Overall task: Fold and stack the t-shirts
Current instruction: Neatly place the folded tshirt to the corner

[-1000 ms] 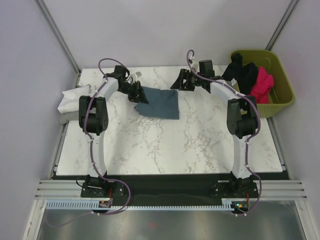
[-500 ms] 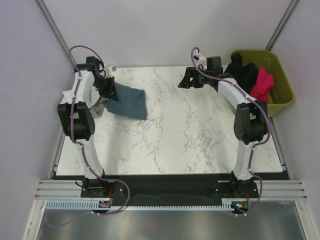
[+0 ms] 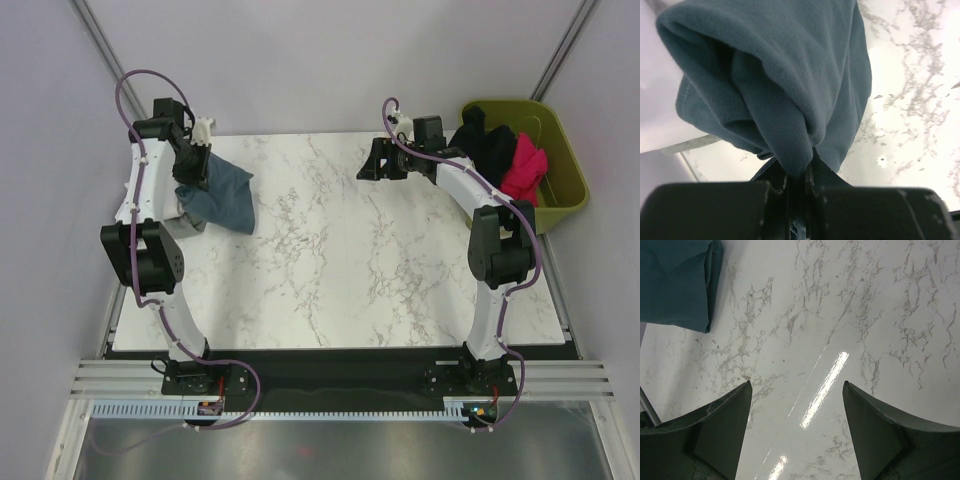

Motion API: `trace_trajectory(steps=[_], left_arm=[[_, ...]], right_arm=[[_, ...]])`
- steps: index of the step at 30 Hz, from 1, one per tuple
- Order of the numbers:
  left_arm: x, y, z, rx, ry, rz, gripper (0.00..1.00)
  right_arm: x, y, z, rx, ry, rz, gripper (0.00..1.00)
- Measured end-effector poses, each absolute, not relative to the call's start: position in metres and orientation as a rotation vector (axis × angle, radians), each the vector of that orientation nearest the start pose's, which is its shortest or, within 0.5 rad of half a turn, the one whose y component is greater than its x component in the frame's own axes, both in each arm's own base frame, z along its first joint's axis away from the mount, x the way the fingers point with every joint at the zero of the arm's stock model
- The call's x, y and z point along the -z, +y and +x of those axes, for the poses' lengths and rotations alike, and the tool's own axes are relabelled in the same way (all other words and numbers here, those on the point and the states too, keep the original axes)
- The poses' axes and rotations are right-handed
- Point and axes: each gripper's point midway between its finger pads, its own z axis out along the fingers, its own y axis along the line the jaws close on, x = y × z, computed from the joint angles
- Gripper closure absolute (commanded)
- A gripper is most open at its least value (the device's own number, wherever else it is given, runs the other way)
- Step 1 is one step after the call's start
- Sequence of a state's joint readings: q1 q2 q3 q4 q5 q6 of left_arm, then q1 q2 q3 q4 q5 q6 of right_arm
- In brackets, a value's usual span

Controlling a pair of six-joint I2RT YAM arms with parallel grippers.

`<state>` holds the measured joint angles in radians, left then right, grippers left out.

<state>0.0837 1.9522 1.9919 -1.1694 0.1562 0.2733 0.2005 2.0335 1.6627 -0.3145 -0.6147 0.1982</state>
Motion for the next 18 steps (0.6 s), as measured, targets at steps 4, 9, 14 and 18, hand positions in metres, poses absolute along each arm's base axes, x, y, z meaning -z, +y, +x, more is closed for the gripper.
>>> trace_trajectory(steps=[4, 9, 14, 18], left_arm=[[-0.186, 0.038, 0.43, -0.001, 2.672, 0.298, 0.98], [-0.194, 0.061, 0.426, -0.102, 2.668, 0.271, 0.98], [-0.209, 0.082, 0.422, -0.183, 2.642, 0.232, 0.98], [-0.222, 0.1, 0.424, -0.235, 2.609, 0.183, 0.98]], right_arm=[[-0.15, 0.21, 0.491, -0.926, 2.24, -0.327, 0.19], [-0.144, 0.206, 0.487, -0.952, 2.259, -0.294, 0.19], [-0.142, 0.206, 0.486, -0.978, 2.267, -0.268, 0.19], [-0.142, 0.207, 0.486, -0.988, 2.262, -0.257, 0.19]])
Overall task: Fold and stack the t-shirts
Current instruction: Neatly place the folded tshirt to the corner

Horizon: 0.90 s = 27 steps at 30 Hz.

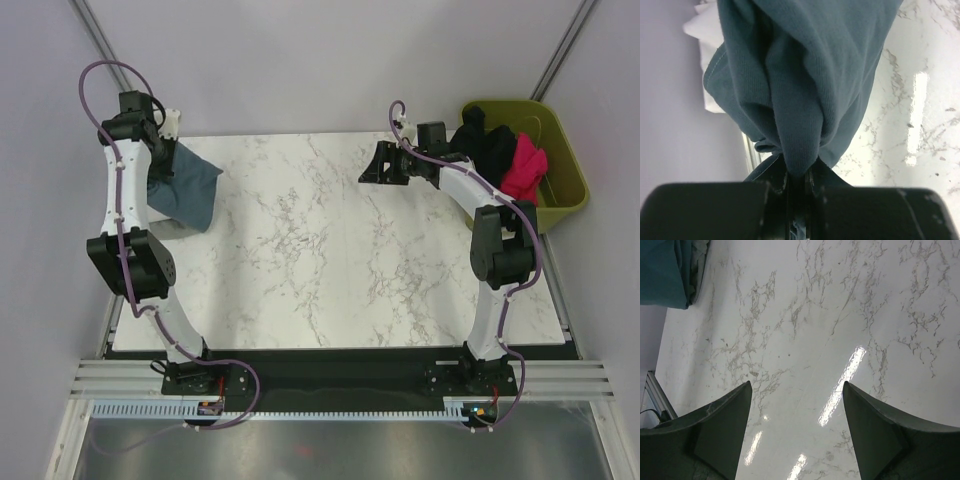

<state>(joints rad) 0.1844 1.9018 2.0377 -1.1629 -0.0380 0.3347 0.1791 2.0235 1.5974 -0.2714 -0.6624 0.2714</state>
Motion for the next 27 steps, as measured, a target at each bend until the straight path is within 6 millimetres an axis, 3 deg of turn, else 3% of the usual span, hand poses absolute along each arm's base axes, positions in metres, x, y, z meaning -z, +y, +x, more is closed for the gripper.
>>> trace_trajectory(steps=[9, 13, 16, 20, 24, 27], left_arm=[[-0.24, 0.124, 0.433, -0.356, 2.552, 0.123, 0.98], [-0.24, 0.135, 0.449, -0.424, 2.531, 0.108, 0.96], [-0.229, 0.149, 0.468, -0.498, 2.526, 0.099, 0.96], [-0.198, 0.168, 0.488, -0.608, 2.556, 0.102, 0.96], [-0.171, 0.183, 0.495, -0.706, 2.597, 0.11, 0.96], [-0.172, 0.191, 0.495, -0.774, 2.592, 0.099, 0.96]], right_arm=[[-0.144, 0.209, 0.486, -1.009, 2.249, -0.247, 0.19], [-0.145, 0.209, 0.483, -1.012, 2.247, -0.248, 0.19], [-0.143, 0.209, 0.482, -1.013, 2.251, -0.246, 0.19], [-0.141, 0.208, 0.481, -1.014, 2.258, -0.244, 0.19], [-0.14, 0.208, 0.481, -1.014, 2.258, -0.244, 0.19], [-0.139, 0.208, 0.479, -1.014, 2.262, -0.243, 0.19]])
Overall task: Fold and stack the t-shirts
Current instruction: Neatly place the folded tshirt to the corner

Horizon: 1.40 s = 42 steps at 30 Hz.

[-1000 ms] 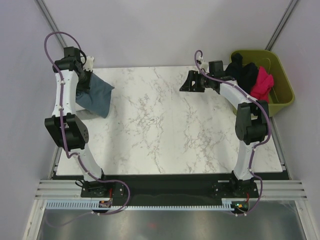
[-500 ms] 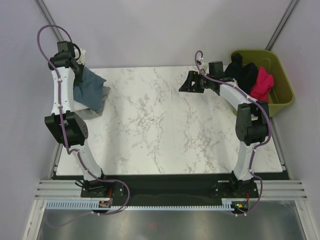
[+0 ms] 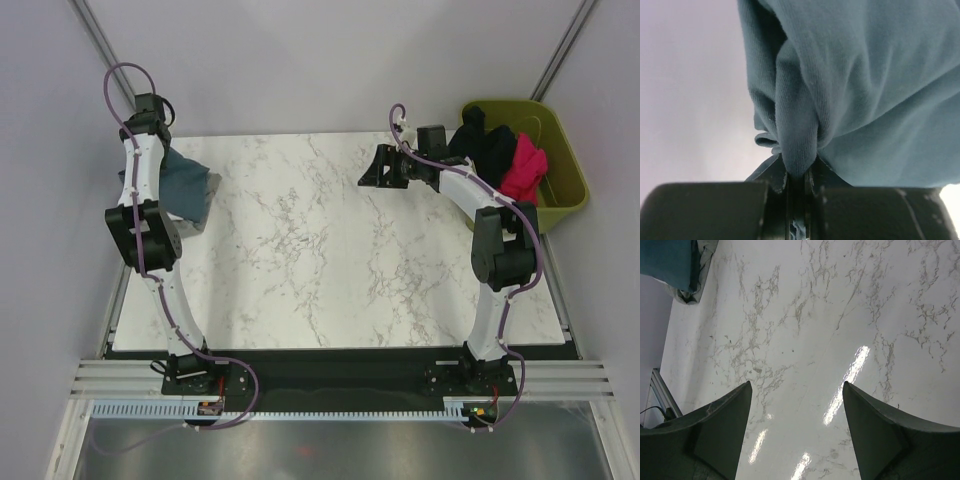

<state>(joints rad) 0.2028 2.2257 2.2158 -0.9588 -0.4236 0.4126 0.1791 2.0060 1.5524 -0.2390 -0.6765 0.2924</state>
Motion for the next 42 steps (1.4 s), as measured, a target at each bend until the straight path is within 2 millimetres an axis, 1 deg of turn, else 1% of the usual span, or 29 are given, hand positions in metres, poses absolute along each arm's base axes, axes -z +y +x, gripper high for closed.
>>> trace_trajectory(steps=[8, 13, 16, 20, 23, 25, 26, 27, 29, 32, 34, 36, 38, 40, 42], left_arm=[[-0.184, 0.206, 0.498, -0.902, 2.545, 0.077, 0.96], [-0.177, 0.216, 0.492, -0.972, 2.562, 0.085, 0.96], [-0.176, 0.223, 0.49, -1.001, 2.567, 0.082, 0.96], [-0.178, 0.236, 0.488, -1.045, 2.558, 0.064, 0.95], [-0.171, 0.247, 0.488, -1.073, 2.567, 0.059, 0.92], [-0.162, 0.253, 0.487, -1.092, 2.584, 0.062, 0.8], [-0.155, 0.255, 0.487, -1.1, 2.596, 0.069, 0.7], [-0.151, 0.257, 0.488, -1.111, 2.604, 0.075, 0.46], [-0.144, 0.261, 0.487, -1.151, 2.617, 0.088, 0.41], [-0.142, 0.263, 0.488, -1.184, 2.607, 0.077, 0.36], [-0.147, 0.262, 0.492, -1.199, 2.587, 0.07, 0.35], [-0.157, 0.256, 0.501, -1.201, 2.543, 0.067, 0.35], [-0.17, 0.243, 0.515, -1.194, 2.487, 0.076, 0.34], [-0.181, 0.221, 0.53, -1.175, 2.434, 0.107, 0.22], [-0.191, 0.191, 0.543, -1.143, 2.388, 0.155, 0.11]], right_arm=[[-0.135, 0.207, 0.477, -1.015, 2.273, -0.239, 0.19], [-0.135, 0.207, 0.477, -1.015, 2.273, -0.239, 0.19], [-0.135, 0.208, 0.477, -1.016, 2.273, -0.239, 0.19], [-0.135, 0.207, 0.477, -1.015, 2.273, -0.239, 0.19], [-0.135, 0.207, 0.477, -1.015, 2.273, -0.239, 0.19], [-0.135, 0.208, 0.476, -1.015, 2.273, -0.239, 0.19], [-0.135, 0.208, 0.476, -1.015, 2.274, -0.239, 0.19], [-0.134, 0.208, 0.476, -1.015, 2.275, -0.239, 0.19], [-0.134, 0.207, 0.476, -1.016, 2.277, -0.238, 0.19], [-0.131, 0.207, 0.474, -1.017, 2.283, -0.235, 0.19], [-0.13, 0.207, 0.473, -1.017, 2.287, -0.234, 0.19], [-0.127, 0.207, 0.472, -1.018, 2.293, -0.232, 0.19], [-0.126, 0.206, 0.471, -1.018, 2.297, -0.23, 0.19], [-0.125, 0.207, 0.471, -1.018, 2.298, -0.23, 0.19], [-0.126, 0.207, 0.471, -1.018, 2.298, -0.23, 0.18]])
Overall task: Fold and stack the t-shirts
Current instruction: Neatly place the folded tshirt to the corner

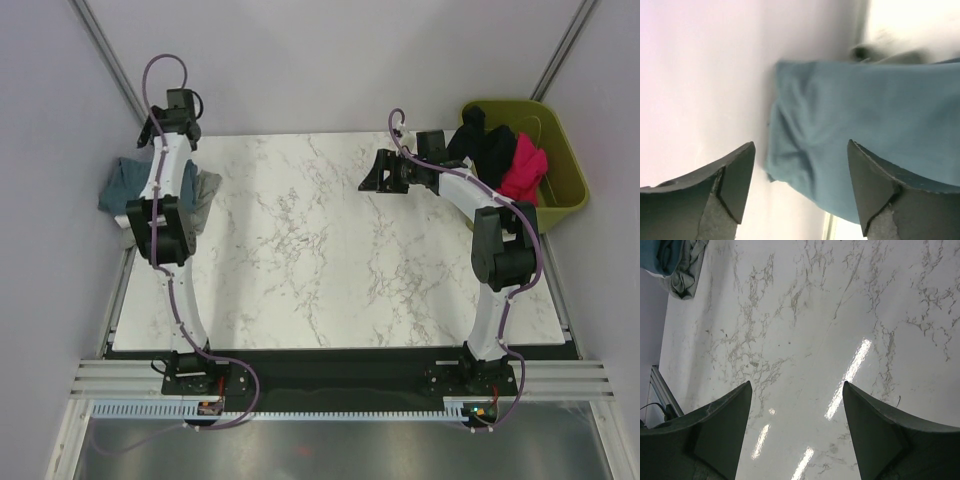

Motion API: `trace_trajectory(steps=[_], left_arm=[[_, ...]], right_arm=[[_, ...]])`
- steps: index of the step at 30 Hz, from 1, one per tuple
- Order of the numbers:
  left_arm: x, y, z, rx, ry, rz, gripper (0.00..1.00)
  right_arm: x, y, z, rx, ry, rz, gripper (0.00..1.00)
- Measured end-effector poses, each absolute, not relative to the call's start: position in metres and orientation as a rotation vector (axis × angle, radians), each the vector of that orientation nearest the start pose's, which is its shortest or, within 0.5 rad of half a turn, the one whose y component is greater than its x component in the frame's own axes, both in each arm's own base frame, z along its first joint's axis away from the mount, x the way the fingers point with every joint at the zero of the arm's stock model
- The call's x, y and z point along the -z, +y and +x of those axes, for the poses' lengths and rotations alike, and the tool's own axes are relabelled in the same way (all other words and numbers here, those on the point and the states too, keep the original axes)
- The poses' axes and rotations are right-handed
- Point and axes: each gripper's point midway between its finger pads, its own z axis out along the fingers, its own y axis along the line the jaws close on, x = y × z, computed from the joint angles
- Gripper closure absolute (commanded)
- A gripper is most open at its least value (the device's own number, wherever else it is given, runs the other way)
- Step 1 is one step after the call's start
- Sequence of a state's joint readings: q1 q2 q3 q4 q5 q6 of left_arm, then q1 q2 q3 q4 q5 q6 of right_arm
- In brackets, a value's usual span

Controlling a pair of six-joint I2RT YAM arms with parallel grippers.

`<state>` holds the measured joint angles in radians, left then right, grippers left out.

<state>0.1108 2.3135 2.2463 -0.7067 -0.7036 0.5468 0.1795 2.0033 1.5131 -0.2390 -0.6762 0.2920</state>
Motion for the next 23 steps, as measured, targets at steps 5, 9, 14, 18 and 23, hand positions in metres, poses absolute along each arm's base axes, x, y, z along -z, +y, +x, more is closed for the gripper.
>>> trace_trajectory(steps=[5, 9, 14, 18, 23], left_arm=[[-0.199, 0.096, 0.556, -0.862, 2.357, 0.247, 0.07], [-0.209, 0.011, 0.541, -0.487, 2.362, 0.287, 0.01], [-0.257, -0.072, 0.516, -0.067, 2.282, 0.288, 0.0], [-0.301, -0.11, 0.507, 0.187, 2.164, 0.28, 0.0], [-0.313, -0.137, 0.516, 0.243, 2.105, 0.296, 0.0]], right_arm=[[-0.127, 0.2, 0.476, -0.946, 2.294, -0.238, 0.13], [-0.152, 0.176, 0.497, -0.699, 2.242, -0.243, 0.02], [-0.221, 0.121, 0.531, -0.246, 2.086, -0.073, 0.02], [-0.26, 0.082, 0.526, -0.03, 1.995, 0.035, 0.02], [-0.272, 0.065, 0.502, 0.054, 1.973, 0.073, 0.02]])
